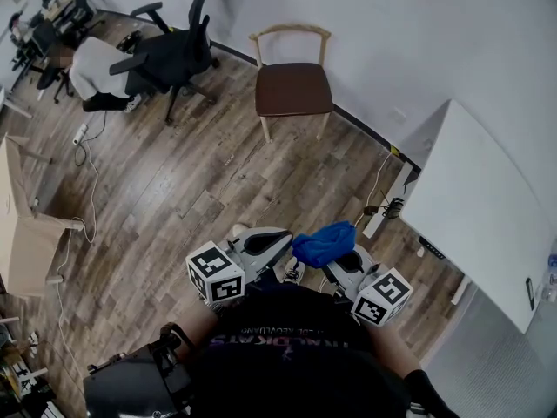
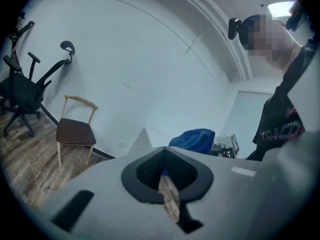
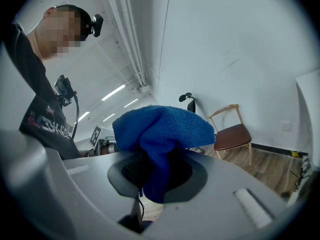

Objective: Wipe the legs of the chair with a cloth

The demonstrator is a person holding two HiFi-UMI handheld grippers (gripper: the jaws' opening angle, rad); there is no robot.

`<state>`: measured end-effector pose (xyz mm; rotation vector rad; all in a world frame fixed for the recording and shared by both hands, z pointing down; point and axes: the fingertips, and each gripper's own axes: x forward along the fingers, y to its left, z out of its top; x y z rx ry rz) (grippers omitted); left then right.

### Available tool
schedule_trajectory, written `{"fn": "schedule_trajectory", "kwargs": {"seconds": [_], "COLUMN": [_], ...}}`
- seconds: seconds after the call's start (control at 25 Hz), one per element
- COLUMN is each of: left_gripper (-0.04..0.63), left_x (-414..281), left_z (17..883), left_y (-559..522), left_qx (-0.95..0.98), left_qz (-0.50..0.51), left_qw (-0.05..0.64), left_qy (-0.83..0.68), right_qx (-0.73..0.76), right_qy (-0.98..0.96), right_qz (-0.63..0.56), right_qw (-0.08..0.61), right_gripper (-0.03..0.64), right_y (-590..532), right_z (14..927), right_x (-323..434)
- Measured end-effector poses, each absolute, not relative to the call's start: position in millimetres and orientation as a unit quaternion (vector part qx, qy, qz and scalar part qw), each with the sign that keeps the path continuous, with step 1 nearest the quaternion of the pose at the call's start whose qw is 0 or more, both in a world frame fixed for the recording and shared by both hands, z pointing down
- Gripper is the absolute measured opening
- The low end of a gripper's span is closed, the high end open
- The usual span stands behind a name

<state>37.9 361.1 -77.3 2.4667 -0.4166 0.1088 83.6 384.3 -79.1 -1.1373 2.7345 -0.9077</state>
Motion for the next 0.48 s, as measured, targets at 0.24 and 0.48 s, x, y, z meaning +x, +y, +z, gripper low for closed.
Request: {"fn": "schedule_trajectory", "kwargs": {"seconds": [0.24,0.48], "left_gripper": [0.0,-0.001], "left_x": [36.3,33.7], "left_z": [-77.1,-73.1], "left_y": [359.7,358.0], "left_qx": [0.933,0.931], "left_qz": [0.038,0.036], "left_qw": [0.321,0.324], "left_qy": [-0.16,-0.165], "right_qx": [-0.365,-0.363], "right_qy": [0.882,0.883], "right_qz": [-0.296,-0.297], "right_qw": [0.021,0.018], "right_gripper": [0.063,0.063], "right_y": [383.0,382.2], "right_z": [-79.4,-75.4], "right_x": [81.8,80.2]}}
